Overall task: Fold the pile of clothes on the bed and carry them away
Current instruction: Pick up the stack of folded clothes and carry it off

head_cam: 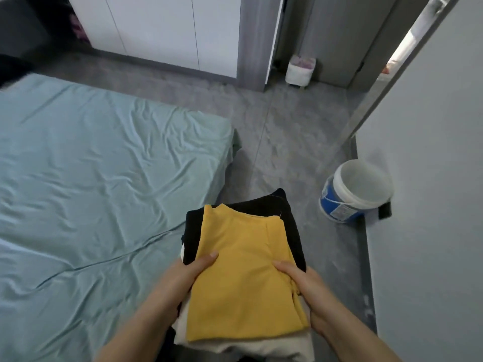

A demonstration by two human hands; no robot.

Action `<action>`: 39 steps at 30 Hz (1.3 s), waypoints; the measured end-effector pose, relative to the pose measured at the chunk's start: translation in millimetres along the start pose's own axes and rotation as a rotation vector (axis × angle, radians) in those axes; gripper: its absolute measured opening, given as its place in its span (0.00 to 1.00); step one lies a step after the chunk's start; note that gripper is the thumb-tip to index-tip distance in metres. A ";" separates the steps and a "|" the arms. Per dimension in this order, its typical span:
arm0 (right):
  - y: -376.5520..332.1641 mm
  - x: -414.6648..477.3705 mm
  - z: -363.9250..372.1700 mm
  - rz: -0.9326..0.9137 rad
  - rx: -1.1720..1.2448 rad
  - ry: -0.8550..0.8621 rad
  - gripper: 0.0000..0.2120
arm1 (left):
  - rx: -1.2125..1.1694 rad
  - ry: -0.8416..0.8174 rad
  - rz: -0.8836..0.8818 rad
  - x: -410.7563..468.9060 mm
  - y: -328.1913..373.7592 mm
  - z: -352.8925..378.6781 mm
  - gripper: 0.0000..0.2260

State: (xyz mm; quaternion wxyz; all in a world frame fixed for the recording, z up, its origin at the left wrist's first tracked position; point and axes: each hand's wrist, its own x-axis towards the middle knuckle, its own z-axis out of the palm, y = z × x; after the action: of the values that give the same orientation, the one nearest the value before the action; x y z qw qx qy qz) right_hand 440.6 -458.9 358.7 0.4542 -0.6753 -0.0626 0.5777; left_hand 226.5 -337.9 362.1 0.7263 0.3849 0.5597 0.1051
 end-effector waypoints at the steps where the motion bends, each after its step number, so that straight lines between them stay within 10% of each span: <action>1: -12.6 8.8 -11.1 -0.007 0.007 0.010 0.16 | -0.004 -0.013 0.014 10.3 11.8 13.4 0.33; 30: -445.2 380.7 -84.1 -0.063 0.085 0.088 0.28 | 0.107 -0.161 0.089 414.1 457.4 158.1 0.28; 39: -597.3 519.6 -156.1 -0.094 -0.056 -0.029 0.18 | -0.044 -0.080 0.084 533.2 555.1 241.9 0.32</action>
State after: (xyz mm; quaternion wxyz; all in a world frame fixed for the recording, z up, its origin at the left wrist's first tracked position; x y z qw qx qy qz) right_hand 1003.0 119.4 379.8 0.4606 -0.6757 -0.1170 0.5636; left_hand 784.6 244.8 366.1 0.7512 0.3959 0.5113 0.1324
